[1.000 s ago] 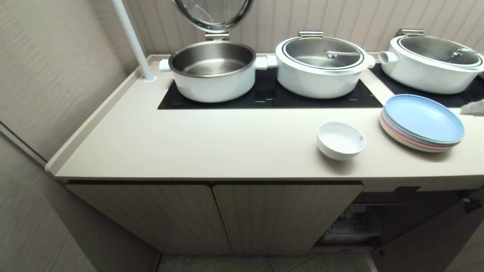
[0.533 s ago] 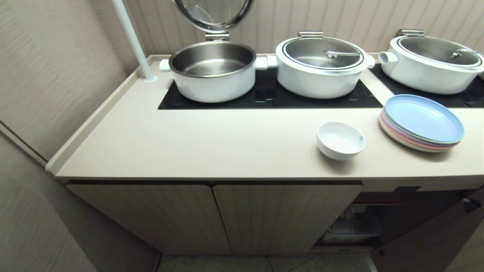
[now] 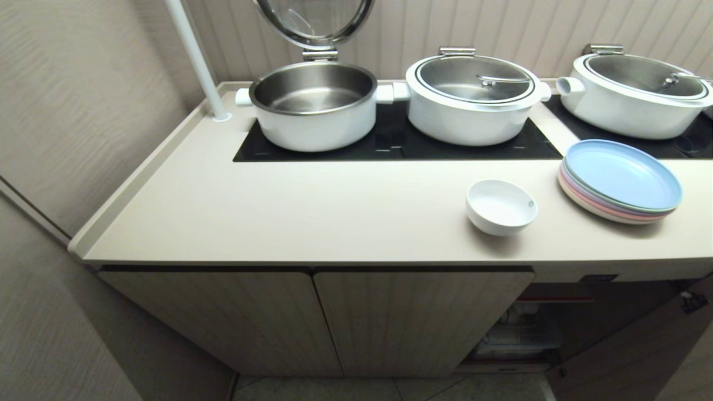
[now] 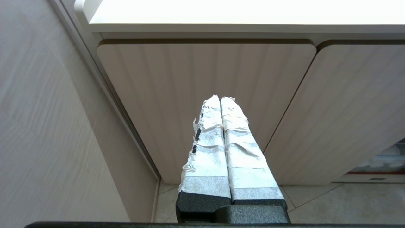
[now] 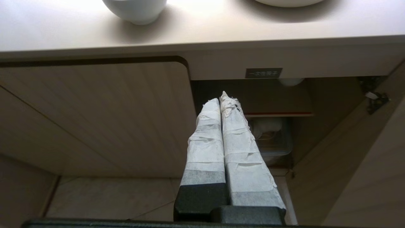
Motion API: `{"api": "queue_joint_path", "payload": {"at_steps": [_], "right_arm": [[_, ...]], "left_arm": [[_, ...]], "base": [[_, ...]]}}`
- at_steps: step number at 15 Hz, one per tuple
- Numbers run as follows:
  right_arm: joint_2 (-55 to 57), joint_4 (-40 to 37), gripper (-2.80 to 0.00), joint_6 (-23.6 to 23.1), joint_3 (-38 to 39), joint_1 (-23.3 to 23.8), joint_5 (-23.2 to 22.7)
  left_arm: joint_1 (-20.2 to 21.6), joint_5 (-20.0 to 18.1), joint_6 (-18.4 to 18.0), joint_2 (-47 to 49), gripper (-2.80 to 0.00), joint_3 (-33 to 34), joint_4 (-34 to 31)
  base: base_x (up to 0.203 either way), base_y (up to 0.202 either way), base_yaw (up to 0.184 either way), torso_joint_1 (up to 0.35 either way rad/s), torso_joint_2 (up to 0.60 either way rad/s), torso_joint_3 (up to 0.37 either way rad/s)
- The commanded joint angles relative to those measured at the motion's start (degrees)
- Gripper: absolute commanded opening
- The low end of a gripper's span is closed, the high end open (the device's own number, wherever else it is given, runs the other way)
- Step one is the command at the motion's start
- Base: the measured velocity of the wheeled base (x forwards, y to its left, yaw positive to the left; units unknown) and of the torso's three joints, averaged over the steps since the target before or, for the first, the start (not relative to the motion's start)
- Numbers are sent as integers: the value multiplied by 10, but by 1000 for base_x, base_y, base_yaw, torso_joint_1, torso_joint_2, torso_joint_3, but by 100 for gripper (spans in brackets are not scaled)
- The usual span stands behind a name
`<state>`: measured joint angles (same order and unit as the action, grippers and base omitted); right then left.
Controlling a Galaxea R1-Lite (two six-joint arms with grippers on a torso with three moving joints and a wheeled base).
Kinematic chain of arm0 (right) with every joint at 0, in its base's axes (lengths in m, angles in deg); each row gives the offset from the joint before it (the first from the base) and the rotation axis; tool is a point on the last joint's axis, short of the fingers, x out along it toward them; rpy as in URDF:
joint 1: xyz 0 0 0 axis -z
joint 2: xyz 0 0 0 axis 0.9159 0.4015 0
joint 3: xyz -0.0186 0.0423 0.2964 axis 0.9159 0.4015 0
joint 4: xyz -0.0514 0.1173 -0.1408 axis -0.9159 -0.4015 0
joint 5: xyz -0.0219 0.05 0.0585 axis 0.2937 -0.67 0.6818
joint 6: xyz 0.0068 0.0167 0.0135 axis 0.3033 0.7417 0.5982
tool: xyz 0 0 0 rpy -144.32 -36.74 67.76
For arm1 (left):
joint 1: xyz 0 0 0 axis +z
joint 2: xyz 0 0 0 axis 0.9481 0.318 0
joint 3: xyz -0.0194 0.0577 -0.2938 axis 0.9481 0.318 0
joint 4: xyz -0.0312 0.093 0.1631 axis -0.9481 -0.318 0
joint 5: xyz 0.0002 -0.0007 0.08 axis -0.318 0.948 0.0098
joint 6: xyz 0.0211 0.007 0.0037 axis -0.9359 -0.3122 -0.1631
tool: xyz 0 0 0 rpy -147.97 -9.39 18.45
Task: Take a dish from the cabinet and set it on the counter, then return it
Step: Pick up the bowl from the table
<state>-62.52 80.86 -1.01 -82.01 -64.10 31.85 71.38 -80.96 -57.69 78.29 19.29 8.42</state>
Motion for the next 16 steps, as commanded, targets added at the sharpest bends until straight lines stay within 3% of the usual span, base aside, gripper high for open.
{"api": "queue_joint_path", "payload": {"at_steps": [1, 3, 6, 16], "right_arm": [[-80, 22, -280, -7, 61, -19, 23], [-124, 9, -280, -10, 72, -27, 30], [-186, -70, -280, -13, 73, -28, 31], [-186, -95, -280, 10, 73, -28, 31]], "left_arm": [[0, 0, 0, 0, -280, 0, 0], [0, 0, 0, 0, -280, 0, 0], [1, 0, 0, 0, -280, 0, 0], [0, 0, 0, 0, -280, 0, 0]], "base": [[0, 0, 0, 0, 0, 0], [0, 0, 0, 0, 0, 0], [0, 0, 0, 0, 0, 0], [0, 0, 0, 0, 0, 0]]}}
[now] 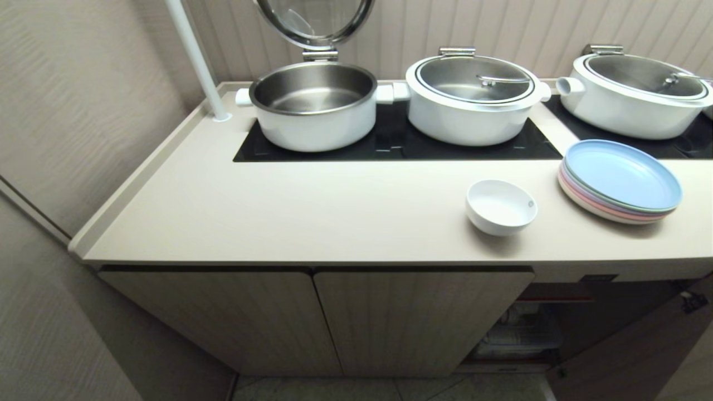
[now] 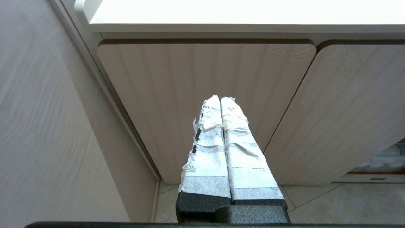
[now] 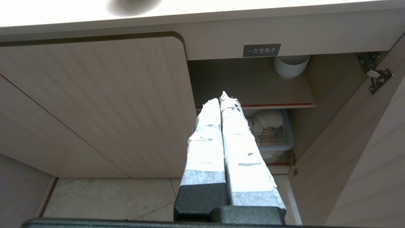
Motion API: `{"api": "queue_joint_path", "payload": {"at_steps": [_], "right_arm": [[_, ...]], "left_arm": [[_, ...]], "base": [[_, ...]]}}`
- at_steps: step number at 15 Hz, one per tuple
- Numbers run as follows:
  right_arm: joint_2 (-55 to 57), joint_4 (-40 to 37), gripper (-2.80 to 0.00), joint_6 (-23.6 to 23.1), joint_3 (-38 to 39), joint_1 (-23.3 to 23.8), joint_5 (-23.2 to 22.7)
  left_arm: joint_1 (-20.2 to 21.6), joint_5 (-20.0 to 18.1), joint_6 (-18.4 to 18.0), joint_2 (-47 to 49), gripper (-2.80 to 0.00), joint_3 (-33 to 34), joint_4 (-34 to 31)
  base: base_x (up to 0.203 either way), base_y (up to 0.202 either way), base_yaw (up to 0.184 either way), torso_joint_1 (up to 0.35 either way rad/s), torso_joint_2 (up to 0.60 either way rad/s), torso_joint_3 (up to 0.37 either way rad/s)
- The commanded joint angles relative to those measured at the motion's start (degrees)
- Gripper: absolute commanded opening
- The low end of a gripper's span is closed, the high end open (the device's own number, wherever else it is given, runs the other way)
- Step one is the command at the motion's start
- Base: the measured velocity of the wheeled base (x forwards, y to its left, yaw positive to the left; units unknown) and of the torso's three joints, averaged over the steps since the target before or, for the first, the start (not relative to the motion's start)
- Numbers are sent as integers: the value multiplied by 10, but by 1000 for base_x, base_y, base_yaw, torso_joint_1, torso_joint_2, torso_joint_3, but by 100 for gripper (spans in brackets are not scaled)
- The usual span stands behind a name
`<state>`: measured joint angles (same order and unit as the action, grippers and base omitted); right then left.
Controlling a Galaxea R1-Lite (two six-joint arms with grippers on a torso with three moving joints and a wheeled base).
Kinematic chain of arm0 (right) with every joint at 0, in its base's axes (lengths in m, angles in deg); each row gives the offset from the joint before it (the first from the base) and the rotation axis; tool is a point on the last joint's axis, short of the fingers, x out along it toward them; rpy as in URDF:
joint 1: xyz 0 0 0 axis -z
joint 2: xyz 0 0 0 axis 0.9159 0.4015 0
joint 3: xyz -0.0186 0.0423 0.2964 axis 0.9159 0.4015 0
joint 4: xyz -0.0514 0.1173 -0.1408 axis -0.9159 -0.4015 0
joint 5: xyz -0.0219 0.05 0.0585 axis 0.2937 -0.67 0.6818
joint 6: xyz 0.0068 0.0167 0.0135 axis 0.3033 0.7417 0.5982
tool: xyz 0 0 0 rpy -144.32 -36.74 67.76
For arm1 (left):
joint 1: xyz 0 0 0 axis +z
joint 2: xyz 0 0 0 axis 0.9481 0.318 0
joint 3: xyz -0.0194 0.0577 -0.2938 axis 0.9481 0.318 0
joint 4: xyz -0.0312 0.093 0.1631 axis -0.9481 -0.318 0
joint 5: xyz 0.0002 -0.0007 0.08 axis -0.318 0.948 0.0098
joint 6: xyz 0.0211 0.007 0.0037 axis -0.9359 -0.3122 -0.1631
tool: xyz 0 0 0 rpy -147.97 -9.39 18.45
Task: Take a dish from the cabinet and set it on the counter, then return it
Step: Pick up the bowl from the table
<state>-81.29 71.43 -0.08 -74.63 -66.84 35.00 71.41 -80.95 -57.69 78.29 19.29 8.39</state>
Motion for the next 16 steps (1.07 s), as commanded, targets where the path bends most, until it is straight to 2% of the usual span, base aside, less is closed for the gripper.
{"api": "queue_joint_path", "payload": {"at_steps": [1, 5, 16], "right_arm": [[2, -1, -280, -6, -1, 0, 0], [2, -1, -280, 18, 0, 0, 1], [2, 1, -280, 17, 0, 0, 1]], "left_arm": [[0, 0, 0, 0, -280, 0, 0], [0, 0, 0, 0, -280, 0, 0], [0, 0, 0, 0, -280, 0, 0]], "base": [[0, 0, 0, 0, 0, 0], [0, 0, 0, 0, 0, 0], [0, 0, 0, 0, 0, 0]]}}
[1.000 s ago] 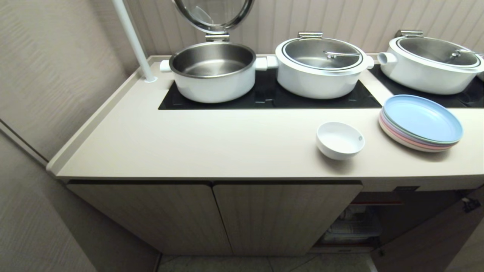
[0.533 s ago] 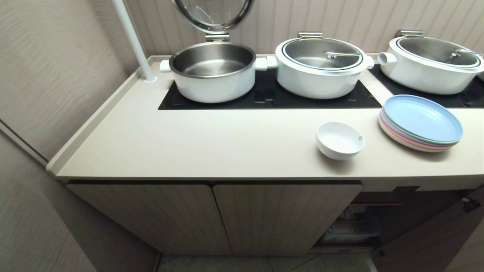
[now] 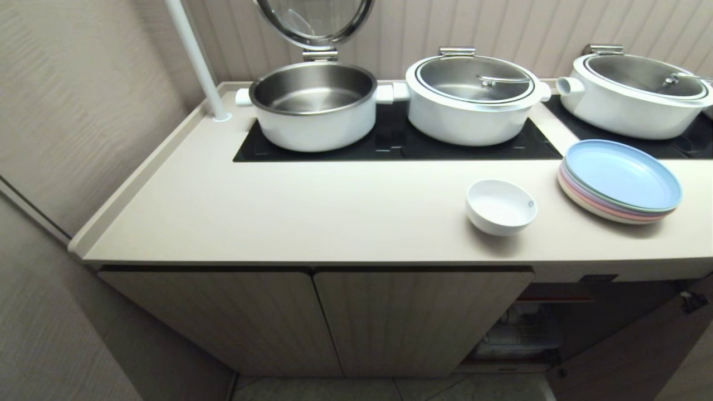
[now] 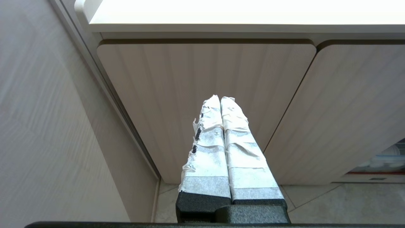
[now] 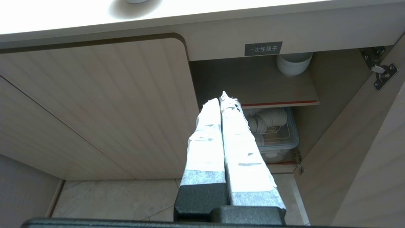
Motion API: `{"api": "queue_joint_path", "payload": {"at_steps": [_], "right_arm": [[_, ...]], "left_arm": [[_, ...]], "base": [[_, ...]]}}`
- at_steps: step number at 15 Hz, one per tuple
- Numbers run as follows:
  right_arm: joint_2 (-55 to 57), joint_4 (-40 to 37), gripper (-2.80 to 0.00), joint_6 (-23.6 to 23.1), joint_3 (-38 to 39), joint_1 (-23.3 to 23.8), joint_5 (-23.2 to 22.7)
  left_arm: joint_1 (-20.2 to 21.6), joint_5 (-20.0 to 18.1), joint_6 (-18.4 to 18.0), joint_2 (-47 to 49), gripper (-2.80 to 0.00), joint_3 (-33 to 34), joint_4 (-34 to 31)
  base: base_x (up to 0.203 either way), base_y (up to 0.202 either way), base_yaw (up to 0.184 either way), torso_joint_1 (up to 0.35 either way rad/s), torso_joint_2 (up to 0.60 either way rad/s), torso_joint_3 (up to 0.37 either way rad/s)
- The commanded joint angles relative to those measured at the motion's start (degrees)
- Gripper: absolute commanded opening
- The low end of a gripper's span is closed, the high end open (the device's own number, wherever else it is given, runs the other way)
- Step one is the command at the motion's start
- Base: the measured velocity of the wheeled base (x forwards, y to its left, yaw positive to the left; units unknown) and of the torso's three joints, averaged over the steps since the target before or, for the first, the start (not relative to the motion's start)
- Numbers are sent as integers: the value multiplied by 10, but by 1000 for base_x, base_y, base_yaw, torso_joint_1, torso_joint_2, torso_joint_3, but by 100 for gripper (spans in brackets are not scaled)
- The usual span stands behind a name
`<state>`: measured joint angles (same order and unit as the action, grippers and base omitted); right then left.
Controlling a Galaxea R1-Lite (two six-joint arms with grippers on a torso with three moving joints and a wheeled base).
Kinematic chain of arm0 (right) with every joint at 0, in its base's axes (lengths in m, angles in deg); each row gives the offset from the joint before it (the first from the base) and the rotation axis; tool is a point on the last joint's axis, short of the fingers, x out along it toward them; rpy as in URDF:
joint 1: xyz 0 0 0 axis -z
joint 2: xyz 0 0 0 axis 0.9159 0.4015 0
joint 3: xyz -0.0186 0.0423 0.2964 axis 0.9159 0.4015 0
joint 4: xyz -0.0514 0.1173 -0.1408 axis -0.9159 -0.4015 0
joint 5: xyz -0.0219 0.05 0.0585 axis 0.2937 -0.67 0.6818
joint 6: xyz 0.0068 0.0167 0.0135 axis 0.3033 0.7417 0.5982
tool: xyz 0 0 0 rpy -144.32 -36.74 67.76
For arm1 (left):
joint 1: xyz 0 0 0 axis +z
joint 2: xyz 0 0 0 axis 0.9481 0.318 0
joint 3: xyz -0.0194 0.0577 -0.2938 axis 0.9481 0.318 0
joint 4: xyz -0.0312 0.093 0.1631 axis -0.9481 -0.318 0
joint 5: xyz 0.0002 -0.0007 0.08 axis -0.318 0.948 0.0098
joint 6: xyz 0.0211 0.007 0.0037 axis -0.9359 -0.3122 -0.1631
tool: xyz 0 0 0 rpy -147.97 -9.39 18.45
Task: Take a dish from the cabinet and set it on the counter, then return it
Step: Pick up the bowl from the table
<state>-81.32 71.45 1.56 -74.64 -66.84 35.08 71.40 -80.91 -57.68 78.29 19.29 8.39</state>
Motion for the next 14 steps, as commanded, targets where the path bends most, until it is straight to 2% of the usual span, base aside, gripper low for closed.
{"api": "queue_joint_path", "payload": {"at_steps": [1, 14], "right_arm": [[2, 1, -280, 1, 0, 0, 0], [2, -1, -280, -3, -1, 0, 1]], "left_arm": [[0, -1, 0, 0, -280, 0, 0], [0, -1, 0, 0, -280, 0, 0]], "base": [[0, 0, 0, 0, 0, 0], [0, 0, 0, 0, 0, 0]]}}
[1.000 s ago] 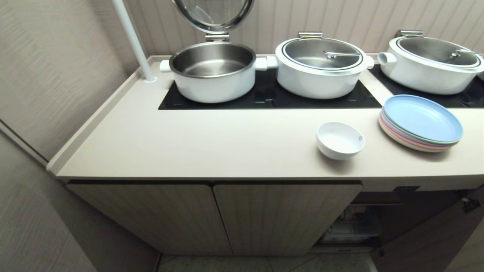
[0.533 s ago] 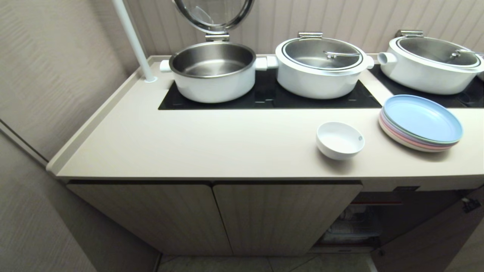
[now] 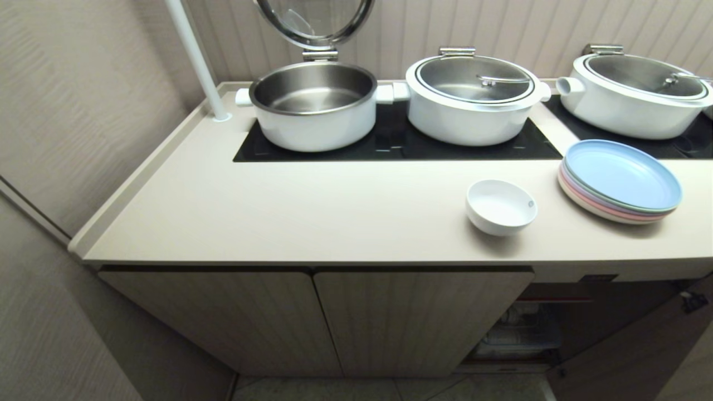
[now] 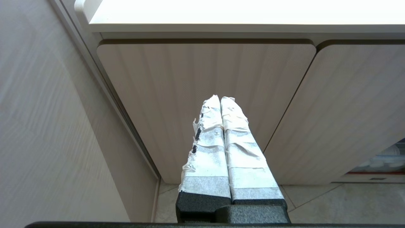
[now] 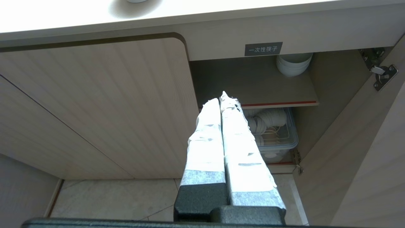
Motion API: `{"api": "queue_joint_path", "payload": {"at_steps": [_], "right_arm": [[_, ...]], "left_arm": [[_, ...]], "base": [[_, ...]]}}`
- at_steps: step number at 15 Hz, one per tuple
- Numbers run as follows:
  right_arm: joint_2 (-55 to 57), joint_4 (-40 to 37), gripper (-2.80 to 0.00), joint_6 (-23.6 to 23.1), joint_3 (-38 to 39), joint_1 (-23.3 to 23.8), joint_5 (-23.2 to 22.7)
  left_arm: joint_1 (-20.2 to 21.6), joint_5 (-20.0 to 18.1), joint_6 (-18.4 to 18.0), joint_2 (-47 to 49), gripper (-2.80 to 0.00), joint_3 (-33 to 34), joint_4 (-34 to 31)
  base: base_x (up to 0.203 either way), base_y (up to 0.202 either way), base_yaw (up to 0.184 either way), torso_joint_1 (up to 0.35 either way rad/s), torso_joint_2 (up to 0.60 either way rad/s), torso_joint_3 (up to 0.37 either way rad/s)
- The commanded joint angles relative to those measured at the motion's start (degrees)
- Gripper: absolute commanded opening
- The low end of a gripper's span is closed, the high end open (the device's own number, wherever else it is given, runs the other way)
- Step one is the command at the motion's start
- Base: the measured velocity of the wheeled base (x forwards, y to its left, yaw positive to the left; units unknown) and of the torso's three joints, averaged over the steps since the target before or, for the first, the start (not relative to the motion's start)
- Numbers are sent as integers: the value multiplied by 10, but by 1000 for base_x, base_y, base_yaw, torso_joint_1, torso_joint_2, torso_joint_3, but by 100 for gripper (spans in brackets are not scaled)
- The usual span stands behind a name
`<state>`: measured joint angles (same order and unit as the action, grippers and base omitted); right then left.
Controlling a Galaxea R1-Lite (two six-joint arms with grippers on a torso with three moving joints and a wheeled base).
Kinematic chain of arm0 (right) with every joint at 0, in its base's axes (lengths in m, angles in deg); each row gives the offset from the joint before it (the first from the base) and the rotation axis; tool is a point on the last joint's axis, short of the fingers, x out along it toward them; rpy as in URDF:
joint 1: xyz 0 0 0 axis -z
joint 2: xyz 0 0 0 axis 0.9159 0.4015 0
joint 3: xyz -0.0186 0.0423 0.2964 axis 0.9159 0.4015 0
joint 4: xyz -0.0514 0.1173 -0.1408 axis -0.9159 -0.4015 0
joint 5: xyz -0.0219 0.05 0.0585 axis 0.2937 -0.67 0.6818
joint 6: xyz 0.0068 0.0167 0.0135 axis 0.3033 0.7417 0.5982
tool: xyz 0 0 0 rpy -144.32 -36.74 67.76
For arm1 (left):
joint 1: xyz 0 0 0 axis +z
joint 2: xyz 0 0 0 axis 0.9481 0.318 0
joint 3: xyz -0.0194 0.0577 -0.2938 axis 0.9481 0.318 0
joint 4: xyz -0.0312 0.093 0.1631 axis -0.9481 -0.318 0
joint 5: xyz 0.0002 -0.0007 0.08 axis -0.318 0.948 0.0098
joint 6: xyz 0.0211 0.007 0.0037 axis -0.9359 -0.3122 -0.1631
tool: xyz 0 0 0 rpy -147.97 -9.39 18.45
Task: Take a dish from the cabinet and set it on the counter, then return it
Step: Pick up the bowl from the table
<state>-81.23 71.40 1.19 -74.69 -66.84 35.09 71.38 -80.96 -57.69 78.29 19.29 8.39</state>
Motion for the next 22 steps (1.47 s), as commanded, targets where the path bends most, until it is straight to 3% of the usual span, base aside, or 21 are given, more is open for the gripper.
{"api": "queue_joint_path", "payload": {"at_steps": [1, 22], "right_arm": [[1, 0, -280, -1, 0, 0, 0], [1, 0, -280, -7, 1, 0, 0]], "left_arm": [[0, 0, 0, 0, -280, 0, 0], [1, 0, 0, 0, -280, 0, 0]], "base": [[0, 0, 0, 0, 0, 0], [0, 0, 0, 127, -248, -128]]}}
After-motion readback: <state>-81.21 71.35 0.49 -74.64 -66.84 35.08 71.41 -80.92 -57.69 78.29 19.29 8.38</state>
